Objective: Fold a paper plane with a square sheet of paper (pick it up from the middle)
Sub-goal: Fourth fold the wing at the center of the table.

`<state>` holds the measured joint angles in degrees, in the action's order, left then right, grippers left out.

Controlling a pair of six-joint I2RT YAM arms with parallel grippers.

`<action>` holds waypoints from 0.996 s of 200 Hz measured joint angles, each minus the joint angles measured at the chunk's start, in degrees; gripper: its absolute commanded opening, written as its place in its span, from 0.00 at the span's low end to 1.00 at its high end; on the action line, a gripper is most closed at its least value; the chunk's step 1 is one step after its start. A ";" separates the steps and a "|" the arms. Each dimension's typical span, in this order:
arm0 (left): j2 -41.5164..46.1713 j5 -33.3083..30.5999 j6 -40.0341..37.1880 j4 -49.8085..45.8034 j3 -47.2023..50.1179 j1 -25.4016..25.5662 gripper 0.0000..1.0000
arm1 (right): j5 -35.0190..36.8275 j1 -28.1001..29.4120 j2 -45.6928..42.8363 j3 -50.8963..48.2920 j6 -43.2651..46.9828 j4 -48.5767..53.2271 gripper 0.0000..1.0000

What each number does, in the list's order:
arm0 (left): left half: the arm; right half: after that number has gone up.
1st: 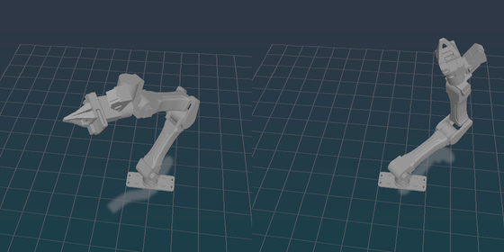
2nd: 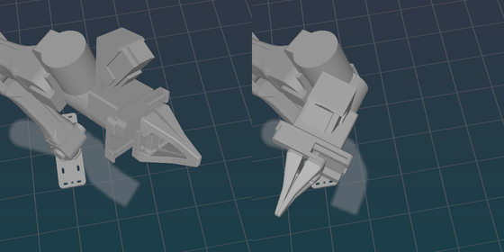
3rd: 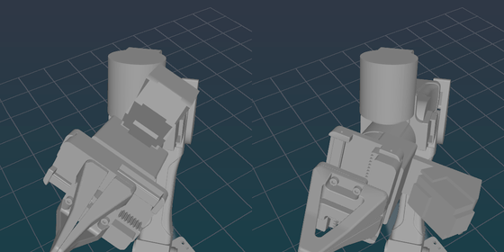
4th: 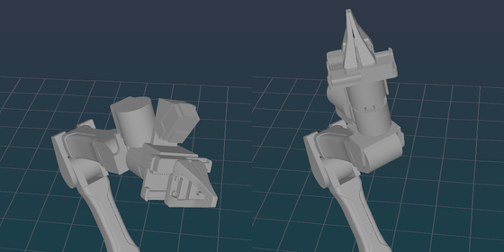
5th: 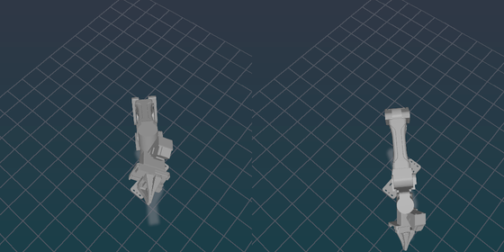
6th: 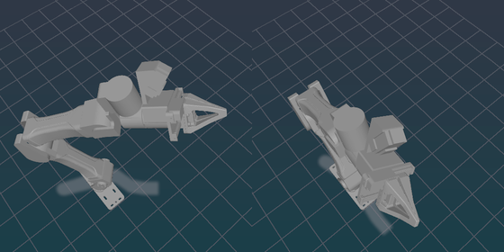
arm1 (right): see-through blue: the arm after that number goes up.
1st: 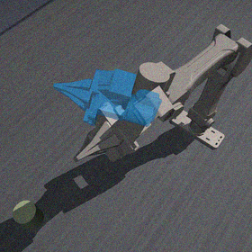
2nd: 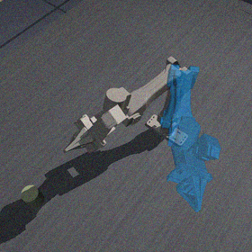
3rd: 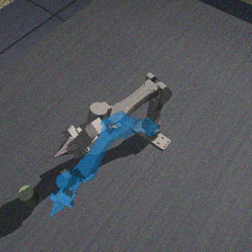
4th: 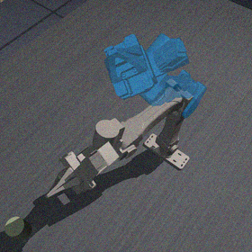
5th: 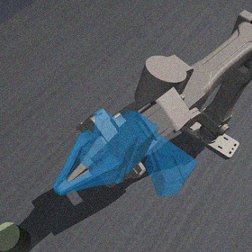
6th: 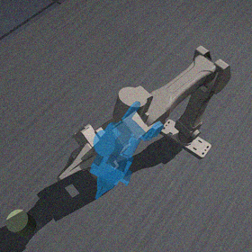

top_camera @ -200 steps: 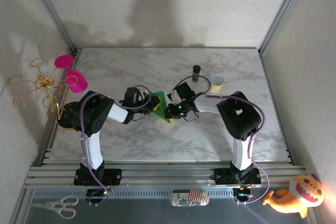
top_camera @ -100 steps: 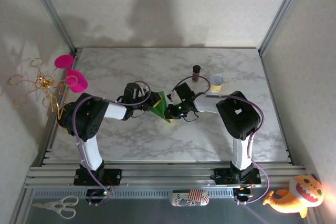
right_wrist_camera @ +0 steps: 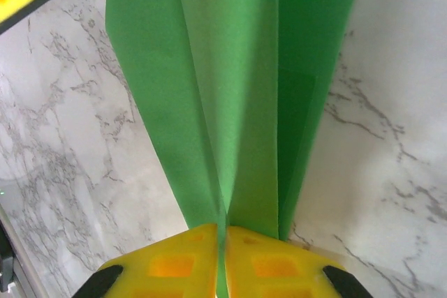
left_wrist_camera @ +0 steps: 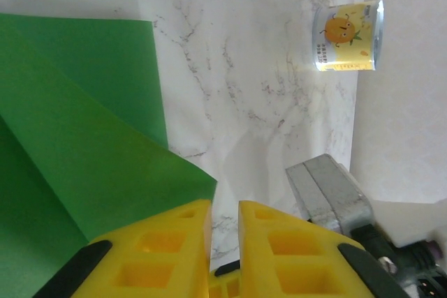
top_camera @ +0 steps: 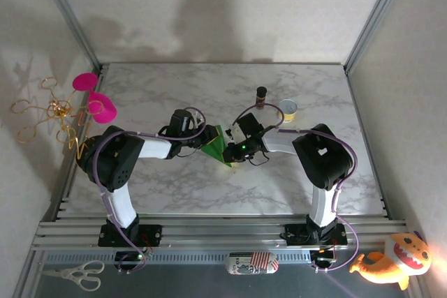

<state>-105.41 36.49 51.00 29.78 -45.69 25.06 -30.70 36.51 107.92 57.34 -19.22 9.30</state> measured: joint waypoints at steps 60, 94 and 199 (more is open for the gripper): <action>-4.59 -0.07 -0.02 -0.09 -1.16 0.04 0.17 | -0.37 -0.15 -0.15 -0.26 0.61 0.39 0.15; -5.03 -0.74 -0.04 -0.13 -1.73 0.04 0.17 | -0.39 -0.17 -0.28 -0.46 0.61 0.35 0.15; -5.40 -1.97 -0.48 -1.46 -2.29 0.02 0.18 | -0.39 -0.26 -1.01 -2.03 0.63 -1.36 0.15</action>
<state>-110.80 34.52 50.52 28.32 -47.99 25.08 -31.09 36.25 106.91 55.31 -18.59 7.94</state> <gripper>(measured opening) 0.179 0.148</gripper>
